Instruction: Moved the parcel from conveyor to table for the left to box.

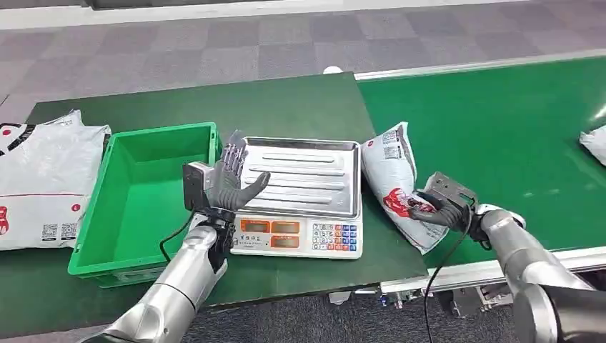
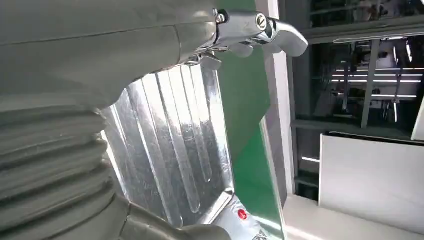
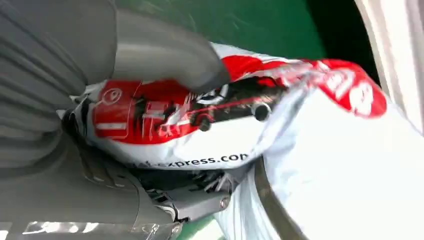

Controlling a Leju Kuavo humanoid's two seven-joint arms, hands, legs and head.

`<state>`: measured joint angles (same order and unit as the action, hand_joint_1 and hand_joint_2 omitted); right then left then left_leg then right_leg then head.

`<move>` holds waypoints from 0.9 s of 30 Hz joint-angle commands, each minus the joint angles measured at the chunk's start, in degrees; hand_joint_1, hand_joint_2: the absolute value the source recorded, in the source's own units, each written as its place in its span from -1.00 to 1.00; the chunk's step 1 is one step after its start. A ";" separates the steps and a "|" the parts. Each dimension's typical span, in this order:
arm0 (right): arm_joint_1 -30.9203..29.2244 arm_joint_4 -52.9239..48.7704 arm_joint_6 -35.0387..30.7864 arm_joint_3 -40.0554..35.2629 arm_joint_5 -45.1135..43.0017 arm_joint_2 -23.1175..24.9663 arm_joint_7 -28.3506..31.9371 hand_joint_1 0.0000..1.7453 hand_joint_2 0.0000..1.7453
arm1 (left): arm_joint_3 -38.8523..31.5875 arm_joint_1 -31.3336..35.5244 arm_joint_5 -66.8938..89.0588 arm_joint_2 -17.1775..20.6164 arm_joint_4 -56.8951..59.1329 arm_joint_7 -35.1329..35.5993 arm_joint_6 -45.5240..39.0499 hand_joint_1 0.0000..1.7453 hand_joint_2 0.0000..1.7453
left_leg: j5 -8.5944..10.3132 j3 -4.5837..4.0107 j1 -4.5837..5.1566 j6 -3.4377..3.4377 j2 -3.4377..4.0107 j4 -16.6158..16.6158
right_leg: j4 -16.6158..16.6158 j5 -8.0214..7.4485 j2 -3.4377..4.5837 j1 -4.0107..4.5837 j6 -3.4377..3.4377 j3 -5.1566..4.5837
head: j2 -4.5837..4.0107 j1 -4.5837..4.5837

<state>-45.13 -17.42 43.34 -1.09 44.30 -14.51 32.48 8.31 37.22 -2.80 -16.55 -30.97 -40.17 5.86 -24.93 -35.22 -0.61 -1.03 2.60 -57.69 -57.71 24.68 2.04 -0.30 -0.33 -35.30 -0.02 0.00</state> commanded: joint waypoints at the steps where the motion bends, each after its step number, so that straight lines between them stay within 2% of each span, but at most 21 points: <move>1: -4.85 3.64 -20.12 -5.10 4.58 4.69 -11.09 1.00 1.00 | -3.49 1.02 0.30 1.62 1.06 0.17 -0.01 -1.00 1.00 | 0.01 0.14 0.00 -0.04 -0.03 0.11 | 0.01 0.03 0.01 -0.01 -0.06 0.05 | 0.02 0.00; 2: -4.56 3.19 -24.49 -5.36 5.25 4.93 -13.25 1.00 1.00 | -3.49 0.94 0.23 1.64 0.89 0.17 -0.33 -1.00 1.00 | 0.02 0.26 0.00 -0.05 -0.04 0.21 | 0.05 0.06 0.01 -0.02 -0.10 0.13 | 0.02 0.02; 3: -4.43 3.16 -25.17 -5.47 5.36 5.44 -13.62 1.00 1.00 | -3.48 0.83 0.25 1.65 0.79 0.17 -0.33 -1.00 1.00 | 0.06 0.22 -0.02 -0.12 0.00 0.20 | 0.03 0.06 0.03 0.00 -0.11 0.10 | 0.00 0.00; 8: -4.26 3.38 -26.09 -5.43 5.29 5.75 -14.02 1.00 1.00 | -3.50 0.77 0.30 1.62 0.74 0.17 -0.35 -1.00 1.00 | 0.30 0.61 -0.01 -0.39 -0.62 0.31 | 0.04 0.12 -0.60 0.00 -0.10 0.14 | 0.00 0.02; 10: -4.26 3.38 -26.09 -5.43 5.29 5.75 -14.02 1.00 1.00 | -3.50 0.77 0.30 1.62 0.74 0.17 -0.35 -1.00 1.00 | 0.42 0.44 -0.01 -0.51 -0.96 0.26 | -0.01 0.10 -0.98 0.00 -0.10 0.09 | 0.00 0.00; 13: -4.26 3.38 -26.09 -5.43 5.29 5.75 -14.02 1.00 1.00 | -3.50 0.77 0.30 1.62 0.74 0.17 -0.35 -1.00 1.00 | 0.47 0.35 0.05 -0.49 -1.19 0.25 | 0.00 0.09 -1.16 -0.04 -0.08 0.11 | 0.02 -0.02; 15: -4.26 3.38 -26.09 -5.43 5.29 5.75 -14.02 1.00 1.00 | -3.50 0.77 0.30 1.62 0.74 0.17 -0.35 -1.00 1.00 | 0.49 0.30 0.12 -0.48 -1.22 0.25 | 0.00 0.07 -1.20 -0.06 -0.09 0.11 | 0.02 -0.02; 17: -3.67 3.08 -29.63 -5.21 5.21 5.82 -14.84 1.00 1.00 | -3.58 0.87 0.41 1.48 0.87 0.17 -0.46 -1.00 1.00 | 0.51 0.24 0.14 -0.47 -1.27 0.17 | -0.04 0.07 -1.30 -0.15 -0.09 0.07 | 0.02 0.00; 27: -3.10 2.70 -31.34 -5.08 5.16 5.94 -15.11 1.00 1.00 | -3.55 1.09 0.50 1.29 1.15 0.17 -0.57 -1.00 1.00 | 0.54 0.32 0.12 -0.41 -1.29 0.20 | 0.03 0.05 -1.31 -0.13 -0.07 0.13 | 0.00 0.00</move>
<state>-46.67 -17.20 12.15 -3.78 49.53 -10.40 17.64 7.15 37.03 -2.51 -16.20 -31.47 -40.17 5.35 -24.35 -35.02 -0.49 -1.48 1.28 -57.56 -57.76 24.73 0.67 -0.44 -0.41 -35.28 -0.02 0.00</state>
